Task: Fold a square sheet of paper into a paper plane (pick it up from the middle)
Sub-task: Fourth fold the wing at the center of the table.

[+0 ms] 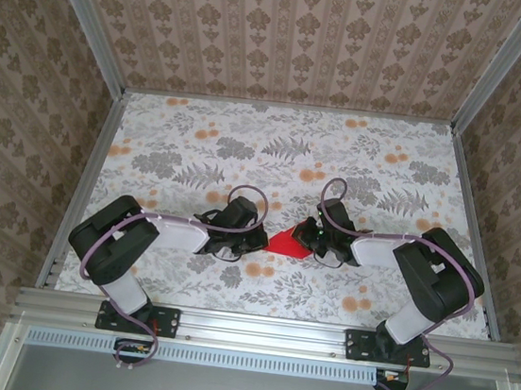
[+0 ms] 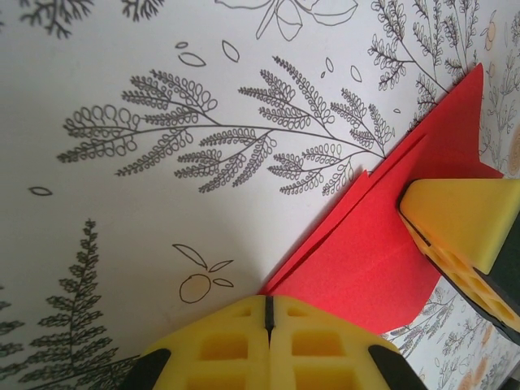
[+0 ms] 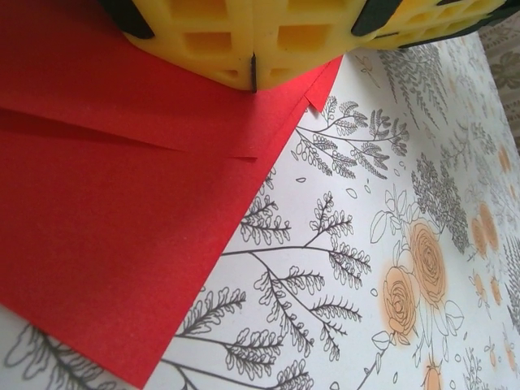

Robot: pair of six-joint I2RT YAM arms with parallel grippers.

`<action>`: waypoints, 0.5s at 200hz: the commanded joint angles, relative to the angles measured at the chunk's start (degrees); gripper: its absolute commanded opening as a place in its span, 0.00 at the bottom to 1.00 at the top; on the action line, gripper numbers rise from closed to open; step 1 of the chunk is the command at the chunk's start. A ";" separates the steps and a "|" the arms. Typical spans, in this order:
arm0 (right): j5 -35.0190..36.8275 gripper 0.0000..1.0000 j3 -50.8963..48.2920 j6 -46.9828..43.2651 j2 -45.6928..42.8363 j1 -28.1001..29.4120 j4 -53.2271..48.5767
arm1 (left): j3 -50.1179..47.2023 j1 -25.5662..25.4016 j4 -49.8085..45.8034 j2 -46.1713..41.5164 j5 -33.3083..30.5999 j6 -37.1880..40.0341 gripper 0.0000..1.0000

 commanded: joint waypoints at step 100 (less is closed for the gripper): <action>-3.53 0.00 3.32 -0.20 2.49 8.08 2.99 | -0.95 0.60 -6.08 2.33 -1.19 -1.69 0.00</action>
